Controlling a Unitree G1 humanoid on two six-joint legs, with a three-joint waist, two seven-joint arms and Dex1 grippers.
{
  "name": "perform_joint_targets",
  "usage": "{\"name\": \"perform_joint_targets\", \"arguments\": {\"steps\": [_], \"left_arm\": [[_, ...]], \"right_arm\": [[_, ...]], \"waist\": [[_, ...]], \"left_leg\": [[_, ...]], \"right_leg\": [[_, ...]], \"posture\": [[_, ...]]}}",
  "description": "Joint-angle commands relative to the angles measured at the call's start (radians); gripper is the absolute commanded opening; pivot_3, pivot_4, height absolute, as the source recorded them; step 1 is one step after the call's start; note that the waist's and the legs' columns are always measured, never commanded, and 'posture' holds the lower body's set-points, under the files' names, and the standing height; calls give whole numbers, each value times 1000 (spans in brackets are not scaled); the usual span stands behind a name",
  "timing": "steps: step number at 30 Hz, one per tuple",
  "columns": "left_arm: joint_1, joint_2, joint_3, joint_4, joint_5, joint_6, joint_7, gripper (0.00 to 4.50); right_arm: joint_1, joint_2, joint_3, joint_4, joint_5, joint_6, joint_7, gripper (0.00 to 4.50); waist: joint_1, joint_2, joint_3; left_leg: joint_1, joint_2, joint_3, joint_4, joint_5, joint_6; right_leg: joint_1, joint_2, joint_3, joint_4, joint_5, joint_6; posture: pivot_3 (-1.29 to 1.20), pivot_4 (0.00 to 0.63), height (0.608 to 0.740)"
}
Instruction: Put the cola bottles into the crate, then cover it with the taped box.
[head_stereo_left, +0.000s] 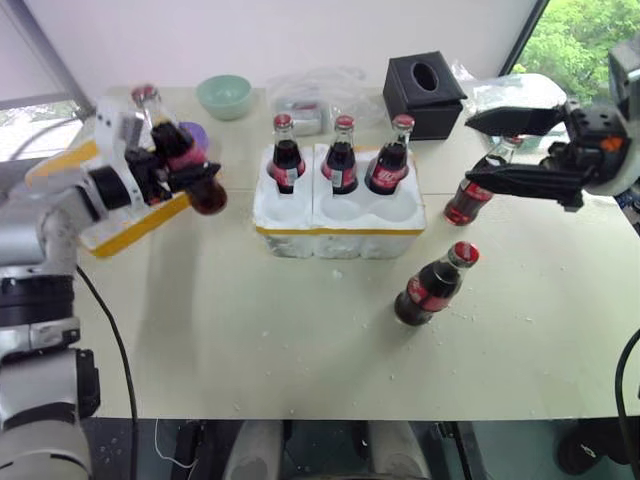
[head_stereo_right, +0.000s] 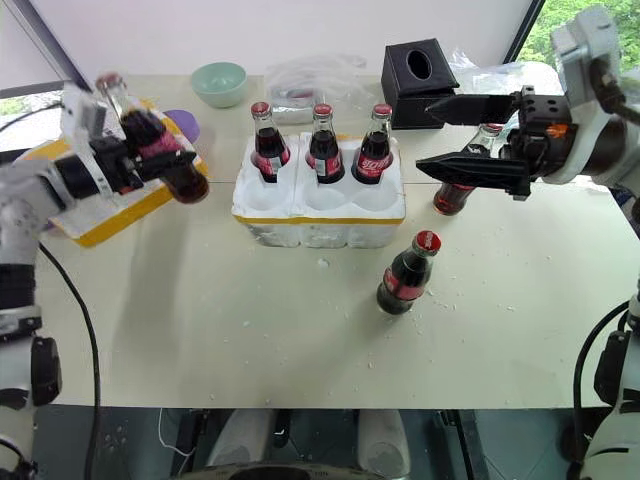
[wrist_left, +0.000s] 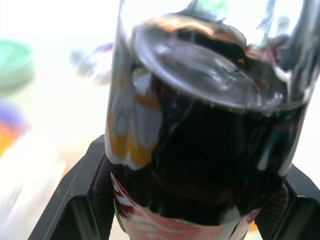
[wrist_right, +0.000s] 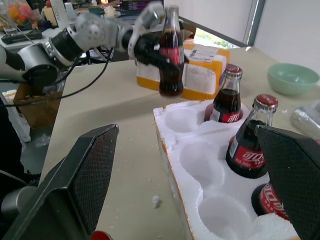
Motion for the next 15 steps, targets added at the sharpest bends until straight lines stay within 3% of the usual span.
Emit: {"name": "perform_joint_targets", "arguments": {"steps": [1,6,10,15], "left_arm": [[-162,-8,-27,-20,-48,41,-48,2829],[-281,-82,-126,83,14,-17,-96,2829],[-286,-159,-218,131,75,-92,-137,2829],[-276,-170,-253,151,113,-130,-180,2829]], "right_arm": [[5,9,-41,-15,12,-22,-14,4500],[16,26,-50,-38,29,-12,-43,4500],[72,21,-88,-77,45,0,-77,4500],[125,16,-130,-116,69,17,-112,4500]], "waist": [[1,0,0],[-5,0,0],[-4,0,0],[-8,0,0]], "left_leg": [[-1,0,0,1,0,0],[-5,0,0,5,0,0],[-4,0,0,5,0,0],[-8,0,0,6,0,0]], "right_leg": [[-1,0,0,2,0,0],[-5,0,0,6,0,0],[-5,0,0,7,0,0],[-9,0,1,7,0,0]], "posture": [[0,150,737],[0,150,737],[0,150,737],[0,150,737]]}}
